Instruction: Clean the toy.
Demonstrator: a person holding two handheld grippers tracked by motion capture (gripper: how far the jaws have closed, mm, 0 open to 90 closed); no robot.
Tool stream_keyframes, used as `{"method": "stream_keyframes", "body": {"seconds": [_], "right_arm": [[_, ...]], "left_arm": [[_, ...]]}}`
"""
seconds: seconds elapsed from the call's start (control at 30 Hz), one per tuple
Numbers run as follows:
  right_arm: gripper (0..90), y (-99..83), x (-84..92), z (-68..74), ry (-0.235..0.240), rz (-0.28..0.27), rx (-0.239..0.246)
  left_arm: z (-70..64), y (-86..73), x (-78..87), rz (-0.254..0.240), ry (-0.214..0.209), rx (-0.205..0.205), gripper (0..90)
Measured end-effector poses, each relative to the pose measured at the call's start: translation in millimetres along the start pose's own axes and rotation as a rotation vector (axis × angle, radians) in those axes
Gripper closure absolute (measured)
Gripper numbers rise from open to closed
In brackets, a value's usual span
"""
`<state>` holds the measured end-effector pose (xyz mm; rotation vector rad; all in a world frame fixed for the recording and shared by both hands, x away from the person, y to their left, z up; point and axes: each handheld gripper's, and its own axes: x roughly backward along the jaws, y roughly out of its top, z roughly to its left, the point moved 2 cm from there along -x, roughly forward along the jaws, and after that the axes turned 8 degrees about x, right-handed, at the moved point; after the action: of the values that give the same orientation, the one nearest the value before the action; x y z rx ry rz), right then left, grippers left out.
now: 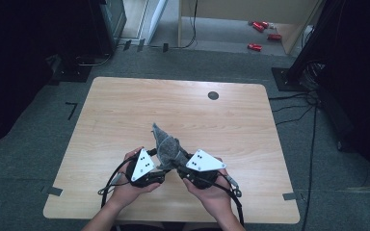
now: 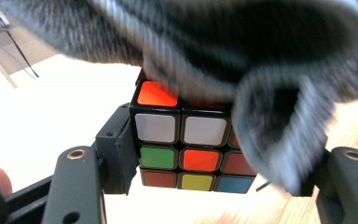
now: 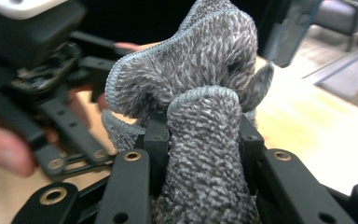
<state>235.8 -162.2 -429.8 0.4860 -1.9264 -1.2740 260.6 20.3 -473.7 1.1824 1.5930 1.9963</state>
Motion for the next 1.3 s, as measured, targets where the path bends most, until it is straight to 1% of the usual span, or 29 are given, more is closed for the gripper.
{"method": "stream_keyframes", "body": {"seconds": [0.07, 0.1, 0.13, 0.2, 0.23, 0.3, 0.33, 0.4, 0.43, 0.5, 0.57, 0.6, 0.63, 0.7, 0.73, 0.77, 0.8, 0.9, 0.93, 0.97, 1.0, 1.07, 1.1, 1.13, 1.17, 1.2, 1.23, 1.27, 1.3], "right_arm": [[65.6, 1.1, -3.6, 9.6, 0.027, 0.024, 0.052], [65.5, 2.3, -4.8, 11.9, 0.04, 0.023, 0.061], [65.2, 3.0, -5.2, 11.8, 0.038, 0.02, 0.056], [63.6, 3.0, -5.1, 6.9, 0.025, -0.002, 0.019], [63.2, 1.7, -4.0, 1.1, -0.008, -0.013, -0.006], [63.0, -0.5, -2.2, -4.0, -0.045, -0.021, -0.036], [63.3, -0.9, -2.1, -3.2, -0.054, -0.024, -0.041], [64.0, -0.1, -3.8, 2.6, -0.056, -0.028, -0.019], [64.4, 1.4, -5.8, 8.1, -0.041, -0.027, 0.0], [65.0, 4.3, -7.7, 14.5, 0.015, -0.031, -0.006], [65.1, 5.2, -7.8, 13.9, 0.033, -0.034, 0.004], [65.2, 4.7, -6.9, 10.5, 0.033, -0.038, -0.003], [65.2, 3.7, -5.8, 7.3, 0.024, -0.043, -0.021], [65.0, -0.8, -2.0, -1.0, -0.035, -0.05, -0.057], [65.0, -2.6, -1.2, -1.9, -0.055, -0.047, -0.061], [65.0, -3.5, -1.4, -1.3, -0.054, -0.043, -0.055], [65.0, -3.5, -2.0, 0.3, -0.046, -0.038, -0.05], [64.8, 0.9, -5.3, 9.8, 0.051, -0.037, -0.032], [64.8, 2.0, -5.1, 9.7, 0.053, -0.042, -0.025], [64.8, 2.4, -4.3, 8.0, 0.047, -0.049, -0.034], [64.8, 2.0, -2.4, 2.1, 0.026, -0.06, -0.063], [64.9, -1.3, 1.3, -9.4, -0.05, -0.064, -0.105], [64.9, -3.2, 2.5, -13.5, -0.076, -0.063, -0.125], [65.0, -4.1, 2.8, -14.7, -0.074, -0.07, -0.152], [65.0, -3.4, 2.3, -12.9, -0.051, -0.081, -0.17], [64.9, -1.8, 1.4, -9.4, -0.033, -0.087, -0.168], [64.9, 1.9, -0.6, -1.4, -0.018, -0.093, -0.13], [64.9, 4.3, -1.7, 3.6, -0.005, -0.09, -0.106], [64.9, 7.7, -3.8, 10.6, 0.039, -0.087, -0.095]], "left_arm": [[1.2, -2.6, -0.2, 0.0, -0.007, 0.015, 34.5], [1.9, -2.7, 0.5, -0.003, -0.006, 0.02, 34.5], [2.1, -2.0, 1.3, -0.007, -0.002, 0.024, 34.5], [2.2, 0.0, 3.3, -0.016, 0.002, 0.027, 34.5], [2.3, 0.5, 4.3, -0.018, 0.004, 0.026, 34.5], [2.8, 0.5, 6.3, -0.02, 0.004, 0.026, 34.5], [3.4, 0.2, 6.9, -0.02, 0.005, 0.028, 34.5], [5.4, -0.1, 7.4, -0.016, 0.011, 0.03, 34.5], [6.2, -0.2, 7.5, -0.015, 0.014, 0.03, 34.5], [7.9, -0.9, 7.9, -0.019, 0.011, 0.039, 34.5], [8.3, -0.7, 7.9, -0.024, 0.009, 0.045, 34.5], [8.1, -0.3, 7.9, -0.027, 0.01, 0.046, 34.5], [7.4, 0.3, 7.6, -0.031, 0.007, 0.049, 34.5], [6.9, 0.4, 6.9, -0.031, 0.003, 0.049, 34.5], [6.9, 0.1, 6.3, -0.028, 0.004, 0.044, 34.5], [6.7, -0.3, 5.9, -0.025, 0.003, 0.043, 34.5], [7.1, -0.9, 5.8, -0.019, 0.004, 0.039, 34.5], [9.3, -0.8, 6.9, -0.027, 0.004, 0.05, 34.5], [9.6, -0.3, 7.4, -0.032, 0.004, 0.055, 34.5], [9.0, 0.7, 8.6, -0.038, 0.002, 0.062, 34.5], [8.4, 1.1, 9.8, -0.04, 0.002, 0.059, 34.6], [7.7, 1.1, 12.5, -0.047, -0.006, 0.059, 34.6], [7.8, 1.1, 13.5, -0.047, -0.004, 0.058, 34.5], [8.1, 1.2, 14.1, -0.048, -0.004, 0.06, 34.5], [8.4, 1.3, 14.5, -0.05, -0.004, 0.063, 34.6], [9.0, 1.6, 14.7, -0.05, 0.003, 0.064, 34.5], [9.1, 1.6, 14.6, -0.048, 0.008, 0.063, 34.5], [9.3, 1.5, 14.5, -0.047, 0.01, 0.06, 34.5], [8.5, 1.5, 14.2, -0.048, 0.01, 0.06, 34.5]]}}
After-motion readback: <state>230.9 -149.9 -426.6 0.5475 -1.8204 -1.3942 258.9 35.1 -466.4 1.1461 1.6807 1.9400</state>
